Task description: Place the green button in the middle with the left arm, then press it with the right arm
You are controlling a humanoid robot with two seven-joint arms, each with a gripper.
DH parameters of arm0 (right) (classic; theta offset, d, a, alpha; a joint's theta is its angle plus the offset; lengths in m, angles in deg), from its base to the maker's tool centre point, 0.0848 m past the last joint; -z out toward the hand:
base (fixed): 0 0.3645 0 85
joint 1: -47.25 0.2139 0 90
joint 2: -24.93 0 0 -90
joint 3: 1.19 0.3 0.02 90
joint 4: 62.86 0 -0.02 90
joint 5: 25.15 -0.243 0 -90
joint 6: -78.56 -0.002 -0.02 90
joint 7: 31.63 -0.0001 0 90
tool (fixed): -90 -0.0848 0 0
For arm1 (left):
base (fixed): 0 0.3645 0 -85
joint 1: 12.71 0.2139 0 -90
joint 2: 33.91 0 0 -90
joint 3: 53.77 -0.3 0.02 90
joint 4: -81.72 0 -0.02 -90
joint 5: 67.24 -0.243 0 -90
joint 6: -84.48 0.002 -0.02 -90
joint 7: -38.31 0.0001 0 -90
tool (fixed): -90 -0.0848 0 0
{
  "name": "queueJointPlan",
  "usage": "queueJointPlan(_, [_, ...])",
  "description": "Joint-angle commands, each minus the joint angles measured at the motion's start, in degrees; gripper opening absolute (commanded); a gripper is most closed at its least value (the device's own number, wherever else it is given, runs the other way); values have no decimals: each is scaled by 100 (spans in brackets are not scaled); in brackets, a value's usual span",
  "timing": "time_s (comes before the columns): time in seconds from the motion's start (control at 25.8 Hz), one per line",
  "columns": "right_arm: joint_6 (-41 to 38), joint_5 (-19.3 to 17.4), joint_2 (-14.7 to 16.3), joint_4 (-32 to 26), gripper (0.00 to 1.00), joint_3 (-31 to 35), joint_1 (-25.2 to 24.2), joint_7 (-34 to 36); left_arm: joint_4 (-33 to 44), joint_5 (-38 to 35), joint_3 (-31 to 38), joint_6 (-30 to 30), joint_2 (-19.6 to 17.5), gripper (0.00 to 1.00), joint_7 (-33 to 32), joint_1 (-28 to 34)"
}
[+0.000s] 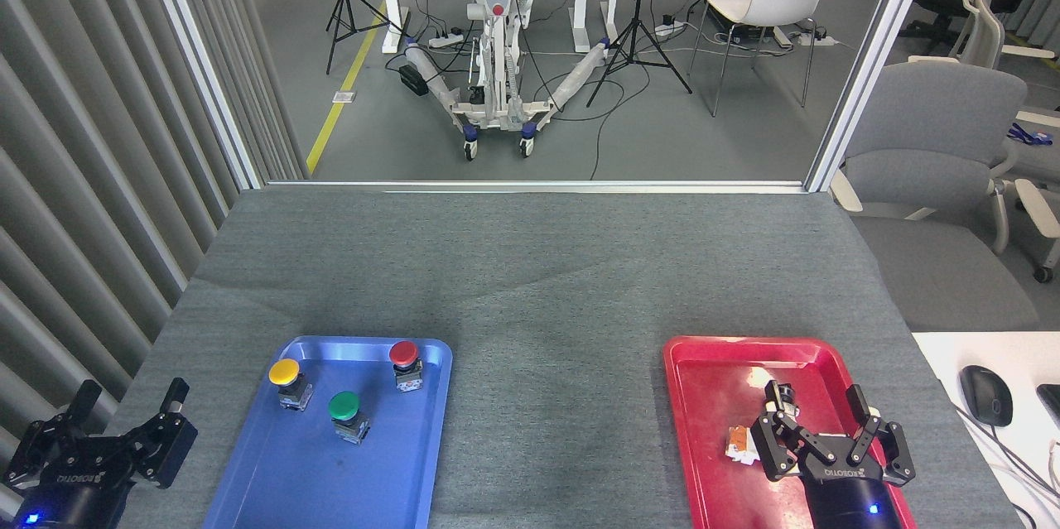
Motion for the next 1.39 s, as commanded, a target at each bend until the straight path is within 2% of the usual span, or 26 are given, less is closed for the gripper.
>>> queueJointPlan(0.0, [38, -13, 17, -47, 100, 15, -27, -32, 23, 45, 21, -55, 12, 99, -72, 104])
queueJointPlan(0.19, [214, -39, 263, -152, 100, 23, -317, -58, 41, 62, 29, -98, -14, 99, 112, 104])
queueJointPlan(0.43, [153, -83, 237, -302, 100, -12, -449, -23, 41, 71, 21, -125, -41, 99, 244, 112])
queueJointPlan(0.66, [197, -48, 210, -363, 100, -20, -721, 12, 32, 71, 3, -274, -419, 99, 288, 165])
queueJointPlan(1.36, [39, -30, 272, -354, 100, -82, -660, -14, -3, 80, -23, -397, -427, 99, 349, 192])
